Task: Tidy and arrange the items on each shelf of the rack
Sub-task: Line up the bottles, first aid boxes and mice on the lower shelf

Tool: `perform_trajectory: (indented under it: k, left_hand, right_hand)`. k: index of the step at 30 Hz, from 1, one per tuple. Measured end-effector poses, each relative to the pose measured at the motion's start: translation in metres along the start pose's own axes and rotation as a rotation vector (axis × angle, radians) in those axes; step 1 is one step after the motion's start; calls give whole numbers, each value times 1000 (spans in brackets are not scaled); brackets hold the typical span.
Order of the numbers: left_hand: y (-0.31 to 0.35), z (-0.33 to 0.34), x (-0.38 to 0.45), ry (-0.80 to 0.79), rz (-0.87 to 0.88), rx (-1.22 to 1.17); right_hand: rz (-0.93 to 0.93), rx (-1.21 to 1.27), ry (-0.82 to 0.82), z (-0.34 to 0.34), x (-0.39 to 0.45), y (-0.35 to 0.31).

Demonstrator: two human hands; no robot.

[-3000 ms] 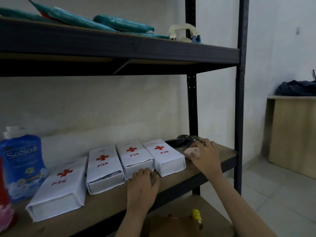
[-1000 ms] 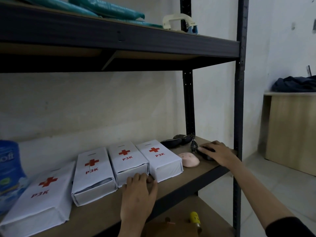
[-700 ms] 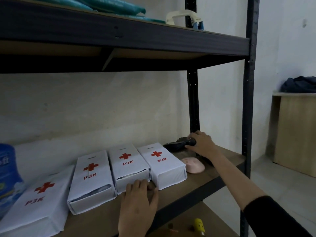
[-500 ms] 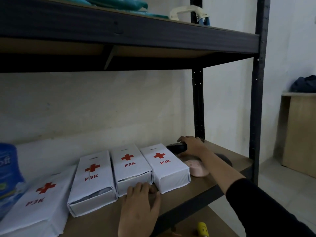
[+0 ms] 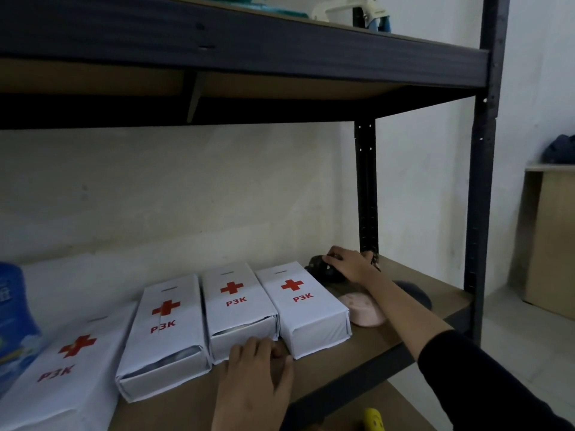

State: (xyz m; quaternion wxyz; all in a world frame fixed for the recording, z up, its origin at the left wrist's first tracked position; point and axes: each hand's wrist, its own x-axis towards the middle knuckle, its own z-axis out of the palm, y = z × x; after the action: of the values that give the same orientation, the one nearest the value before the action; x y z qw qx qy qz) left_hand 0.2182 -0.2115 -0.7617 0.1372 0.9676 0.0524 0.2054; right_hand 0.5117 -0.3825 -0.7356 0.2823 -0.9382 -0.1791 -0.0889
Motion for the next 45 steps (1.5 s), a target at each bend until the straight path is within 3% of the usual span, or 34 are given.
perform_trajectory:
  k: [4, 8, 11, 14, 20, 24, 27, 33, 40, 45]
  left_hand:
    - [0, 0, 1, -15, -4, 8]
    - [0, -1, 3, -30, -7, 21]
    - [-1, -1, 4, -44, -4, 17]
    - [-1, -1, 5, -58, -1, 22]
    - [-2, 1, 5, -54, -15, 44]
    - [-3, 4, 4, -52, -25, 35]
    - [-4, 5, 2, -22, -18, 19]
    - [-5, 7, -2, 9, -5, -8]
    - [-8, 9, -9, 82, 41, -87]
    - [-21, -4, -30, 210, 86, -73]
  right_hand:
    - [-20, -336, 12, -13, 0, 1]
    - [122, -365, 111, -20, 11, 13]
    - [312, -529, -70, -23, 15, 15]
    - [371, -430, -147, -27, 22, 17]
    - [163, -368, 77, -28, 22, 19]
    - [-10, -502, 204, -26, 25, 26]
    - [-64, -506, 137, -22, 28, 32]
    - [66, -451, -82, -34, 26, 30]
    - [-3, -278, 90, -44, 9, 17]
    - [-210, -51, 248, -71, -43, -40]
